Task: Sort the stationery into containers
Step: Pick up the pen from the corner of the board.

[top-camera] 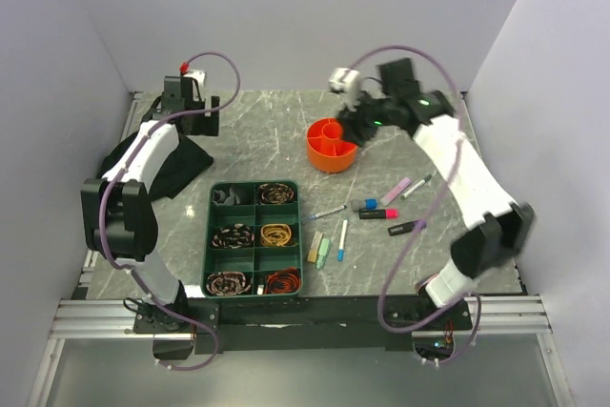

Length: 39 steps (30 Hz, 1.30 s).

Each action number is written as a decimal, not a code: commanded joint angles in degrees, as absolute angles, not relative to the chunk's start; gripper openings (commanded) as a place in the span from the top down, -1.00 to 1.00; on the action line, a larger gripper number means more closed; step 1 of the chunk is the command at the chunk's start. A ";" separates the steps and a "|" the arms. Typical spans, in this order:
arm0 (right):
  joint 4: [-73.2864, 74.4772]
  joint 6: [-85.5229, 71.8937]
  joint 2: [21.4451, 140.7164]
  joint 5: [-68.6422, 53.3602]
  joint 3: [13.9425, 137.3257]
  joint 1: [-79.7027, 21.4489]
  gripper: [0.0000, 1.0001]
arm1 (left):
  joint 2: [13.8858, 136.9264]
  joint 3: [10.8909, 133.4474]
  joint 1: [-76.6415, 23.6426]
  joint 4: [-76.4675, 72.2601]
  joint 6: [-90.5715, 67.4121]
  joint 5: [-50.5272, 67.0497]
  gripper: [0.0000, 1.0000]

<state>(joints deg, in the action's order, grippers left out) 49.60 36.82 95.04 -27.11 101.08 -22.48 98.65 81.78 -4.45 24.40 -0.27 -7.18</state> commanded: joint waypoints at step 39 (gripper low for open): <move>43.06 -27.42 109.16 -7.38 80.51 3.78 -0.13 | 97.38 82.61 -15.56 27.77 6.94 -9.58 -0.99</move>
<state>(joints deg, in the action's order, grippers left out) 42.85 -25.93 108.25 -9.65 79.18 3.64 97.34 81.97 -15.27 28.14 6.28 -8.01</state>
